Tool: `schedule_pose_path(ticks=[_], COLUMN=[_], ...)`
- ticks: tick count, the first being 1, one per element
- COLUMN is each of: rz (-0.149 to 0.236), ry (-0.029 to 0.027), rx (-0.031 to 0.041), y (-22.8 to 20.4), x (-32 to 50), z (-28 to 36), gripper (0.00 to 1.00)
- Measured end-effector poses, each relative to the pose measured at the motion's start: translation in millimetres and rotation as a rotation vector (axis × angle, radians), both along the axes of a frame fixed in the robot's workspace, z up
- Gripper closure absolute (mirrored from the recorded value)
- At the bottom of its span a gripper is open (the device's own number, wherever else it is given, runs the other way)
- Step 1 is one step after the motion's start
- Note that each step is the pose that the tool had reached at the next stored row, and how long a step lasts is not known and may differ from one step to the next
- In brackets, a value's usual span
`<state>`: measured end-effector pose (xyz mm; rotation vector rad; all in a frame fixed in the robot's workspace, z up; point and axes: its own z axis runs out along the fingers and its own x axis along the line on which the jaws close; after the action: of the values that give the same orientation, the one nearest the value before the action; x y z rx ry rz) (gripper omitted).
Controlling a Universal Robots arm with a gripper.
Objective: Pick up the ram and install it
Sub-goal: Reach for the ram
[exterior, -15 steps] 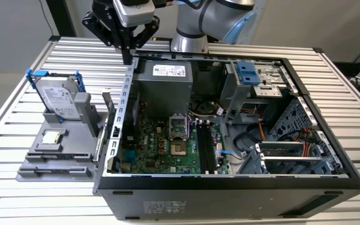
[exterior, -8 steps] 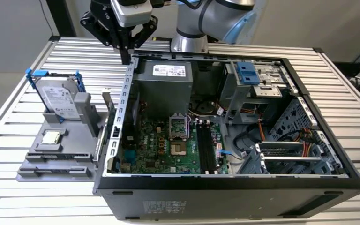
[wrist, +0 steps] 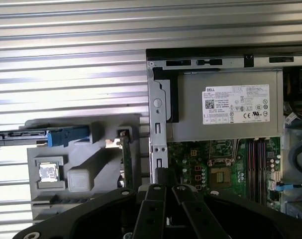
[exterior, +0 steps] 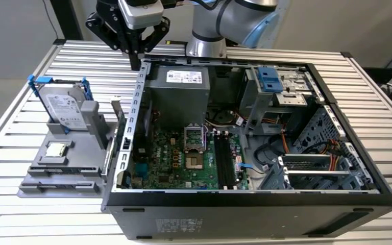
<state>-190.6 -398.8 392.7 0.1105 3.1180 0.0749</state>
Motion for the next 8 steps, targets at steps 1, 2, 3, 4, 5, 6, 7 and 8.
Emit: schedule_pose_path(ticks=[1, 2, 3, 4, 5, 6, 7, 8], rz=[0.000, 0.000, 0.000, 0.000, 0.000, 0.000, 0.000, 0.000], ry=[0.0000, 0.0000, 0.0000, 0.0000, 0.0000, 0.0000, 0.0000, 0.0000], rx=[0.0000, 0.0000, 0.0000, 0.0000, -0.0001, 0.0000, 0.0000, 0.0000], y=[0.0, 0.0, 0.0, 0.0, 0.0, 0.0, 0.0, 0.0], x=[-1.2, -2.6, -4.0, -5.2, -6.3, -7.2, -8.0, -8.9], z=[0.0, 0.0, 0.0, 0.0, 0.0, 0.0, 0.0, 0.0], gripper=[1.00, 1.00, 1.00, 1.00, 1.00, 1.00, 1.00, 1.00])
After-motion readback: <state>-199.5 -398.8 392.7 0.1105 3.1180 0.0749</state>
